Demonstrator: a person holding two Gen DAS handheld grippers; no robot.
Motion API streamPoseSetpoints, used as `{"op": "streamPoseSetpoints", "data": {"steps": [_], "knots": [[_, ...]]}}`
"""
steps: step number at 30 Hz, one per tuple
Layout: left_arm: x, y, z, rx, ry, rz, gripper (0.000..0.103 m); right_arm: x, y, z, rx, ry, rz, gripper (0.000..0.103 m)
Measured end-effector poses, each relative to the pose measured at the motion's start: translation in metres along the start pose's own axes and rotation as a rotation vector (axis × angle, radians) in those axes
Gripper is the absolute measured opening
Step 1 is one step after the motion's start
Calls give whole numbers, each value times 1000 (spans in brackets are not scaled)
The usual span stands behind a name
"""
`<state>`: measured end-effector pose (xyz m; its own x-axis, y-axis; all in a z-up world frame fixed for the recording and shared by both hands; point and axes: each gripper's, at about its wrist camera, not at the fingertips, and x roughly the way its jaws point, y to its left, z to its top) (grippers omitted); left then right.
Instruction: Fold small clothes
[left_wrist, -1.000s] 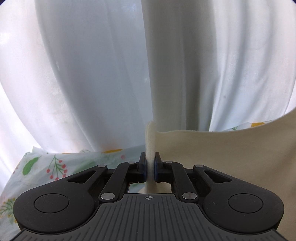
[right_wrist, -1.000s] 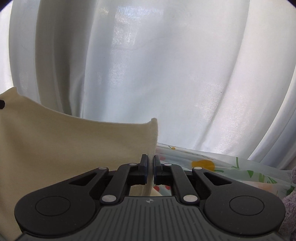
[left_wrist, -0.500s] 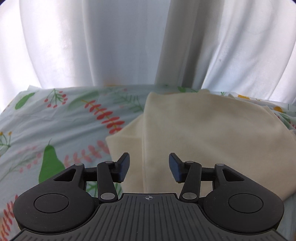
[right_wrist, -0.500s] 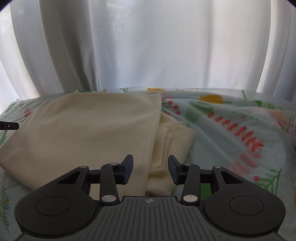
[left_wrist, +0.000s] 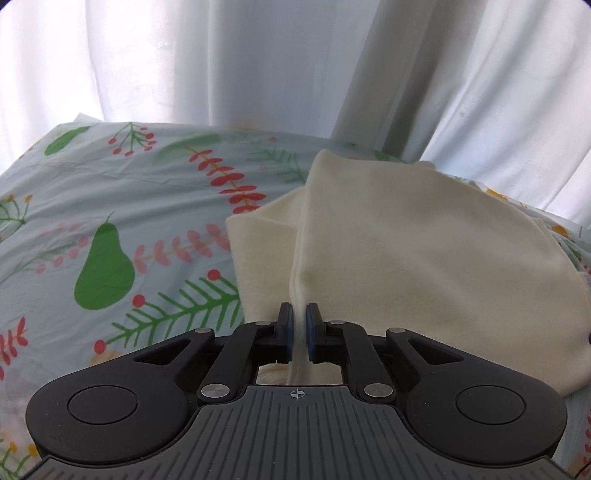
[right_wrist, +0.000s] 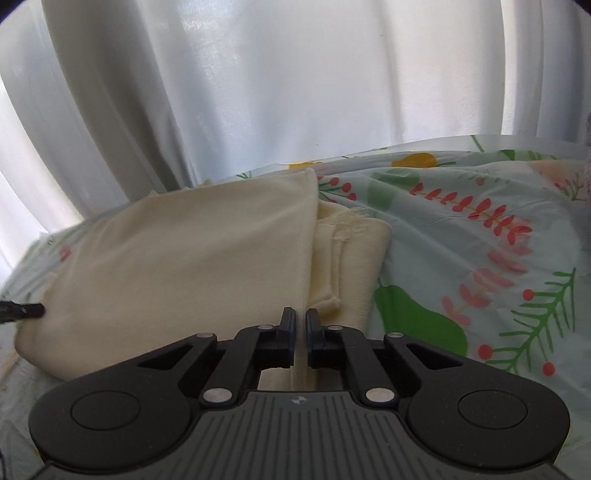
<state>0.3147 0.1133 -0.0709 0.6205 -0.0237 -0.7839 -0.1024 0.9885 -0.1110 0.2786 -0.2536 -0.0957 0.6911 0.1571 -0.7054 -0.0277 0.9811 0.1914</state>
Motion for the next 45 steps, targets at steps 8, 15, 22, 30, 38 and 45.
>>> {"op": "streamPoseSetpoints", "data": {"steps": [8,15,22,30,38,45], "knots": [[-5,9,2,23,6,-37,28,-6,14,-2,-119,-55,-123,21],[-6,42,-2,-162,50,-102,47,-36,17,-10,-118,-137,-174,22],[1,42,-3,-176,59,-125,53,-30,47,-13,-158,-89,-102,38],[13,44,4,-193,64,-186,54,-7,101,-16,-208,-76,-8,38],[23,54,10,-267,72,-247,44,11,132,-27,-206,-58,49,34],[24,58,11,-295,82,-281,32,13,144,-31,-273,-65,46,34]]}}
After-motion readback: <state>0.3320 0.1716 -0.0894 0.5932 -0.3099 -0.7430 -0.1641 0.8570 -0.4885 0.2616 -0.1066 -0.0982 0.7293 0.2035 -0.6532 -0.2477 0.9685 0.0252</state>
